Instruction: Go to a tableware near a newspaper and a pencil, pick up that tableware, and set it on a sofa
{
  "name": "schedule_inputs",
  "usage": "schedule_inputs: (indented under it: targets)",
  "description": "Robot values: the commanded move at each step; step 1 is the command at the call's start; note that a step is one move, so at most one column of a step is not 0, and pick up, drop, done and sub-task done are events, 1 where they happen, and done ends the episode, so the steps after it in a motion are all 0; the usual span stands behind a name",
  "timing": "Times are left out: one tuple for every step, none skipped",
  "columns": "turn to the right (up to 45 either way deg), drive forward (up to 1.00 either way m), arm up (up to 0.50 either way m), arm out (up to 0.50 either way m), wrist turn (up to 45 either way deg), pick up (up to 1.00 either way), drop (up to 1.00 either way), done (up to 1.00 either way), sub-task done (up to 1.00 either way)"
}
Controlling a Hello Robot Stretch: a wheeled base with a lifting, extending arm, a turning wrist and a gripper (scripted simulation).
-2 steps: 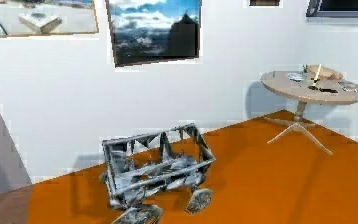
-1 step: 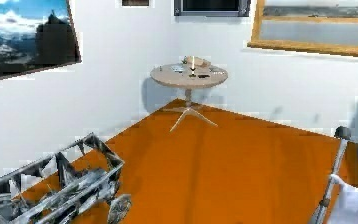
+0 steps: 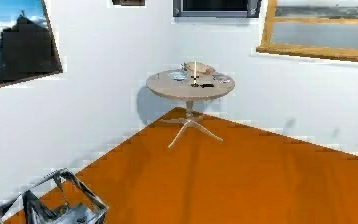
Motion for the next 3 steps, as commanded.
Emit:
schedule_inputs:
  targets:
    - [21.0, 0.00, 0.00, 0.00, 0.0, 0.00, 0.00, 0.00, 0.00]
    - [0.0, 1.00, 0.00, 0.00, 0.0, 0.00, 0.00, 0.00, 0.00]
    - [0.0, 0.50, 0.00, 0.00, 0.0, 0.00, 0.00, 0.00, 0.00]
